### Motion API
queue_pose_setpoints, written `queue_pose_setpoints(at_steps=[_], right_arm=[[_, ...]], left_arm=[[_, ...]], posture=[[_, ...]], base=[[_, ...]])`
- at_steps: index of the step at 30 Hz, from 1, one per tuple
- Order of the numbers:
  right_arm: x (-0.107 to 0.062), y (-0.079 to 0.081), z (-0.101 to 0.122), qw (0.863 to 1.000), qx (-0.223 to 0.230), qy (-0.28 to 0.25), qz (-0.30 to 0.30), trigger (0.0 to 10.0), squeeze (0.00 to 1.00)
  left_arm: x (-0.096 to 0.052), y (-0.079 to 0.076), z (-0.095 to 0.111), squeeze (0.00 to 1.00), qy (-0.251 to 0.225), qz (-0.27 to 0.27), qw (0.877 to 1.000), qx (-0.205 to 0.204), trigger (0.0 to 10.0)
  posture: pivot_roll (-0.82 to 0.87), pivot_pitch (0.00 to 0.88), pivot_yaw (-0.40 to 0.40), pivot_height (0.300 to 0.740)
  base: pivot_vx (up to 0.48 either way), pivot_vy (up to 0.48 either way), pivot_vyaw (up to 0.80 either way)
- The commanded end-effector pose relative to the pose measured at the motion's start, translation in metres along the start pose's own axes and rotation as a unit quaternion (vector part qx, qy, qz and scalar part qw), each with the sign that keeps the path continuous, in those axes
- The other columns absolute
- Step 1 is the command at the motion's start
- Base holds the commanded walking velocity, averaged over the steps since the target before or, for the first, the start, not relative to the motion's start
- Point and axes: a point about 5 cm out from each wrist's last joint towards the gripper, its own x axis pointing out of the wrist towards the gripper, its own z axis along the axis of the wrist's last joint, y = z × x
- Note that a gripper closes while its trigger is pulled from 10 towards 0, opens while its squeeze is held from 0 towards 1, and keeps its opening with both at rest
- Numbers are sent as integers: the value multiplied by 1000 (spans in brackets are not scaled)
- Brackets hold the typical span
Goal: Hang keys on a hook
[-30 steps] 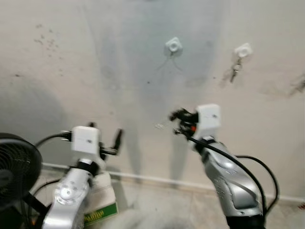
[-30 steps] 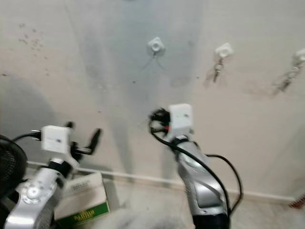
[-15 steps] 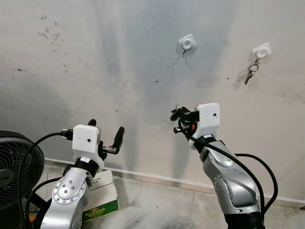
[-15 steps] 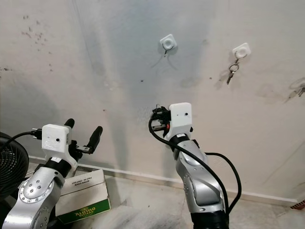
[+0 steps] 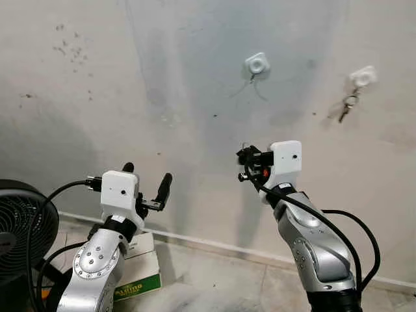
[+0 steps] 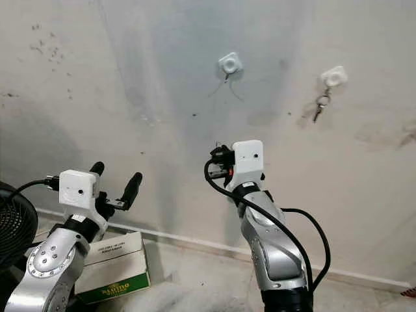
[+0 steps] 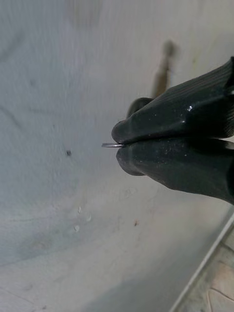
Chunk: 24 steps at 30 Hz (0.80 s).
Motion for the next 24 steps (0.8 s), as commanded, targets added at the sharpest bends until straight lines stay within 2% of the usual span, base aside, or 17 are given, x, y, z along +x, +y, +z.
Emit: queue_pose_setpoints(at_steps=[1,11,13,24], right_arm=[[1,2,5,1000,-2,-11,4,10000,0],[1,1,5,1000,-3,-11,3,10000,0],[1,1,5,1000,-2,-11,3,10000,0],[1,2,4,1000,-7,-13,8,10000,0]], left_arm=[[1,-1,0,0,0,-2,1000,0,10000],[1,-1,-1,0,1,-3,1000,1,10000],[1,-1,-1,0,-1,4,1000,-9,10000],[0,-2,-1,0,0,0,1000,-3,10000]], posture=[[143,0,10,740],[140,0,11,740],[141,0,11,740],[145,0,10,740]], base=[[319,0,0],[321,0,0],[0,0,0],[0,0,0]])
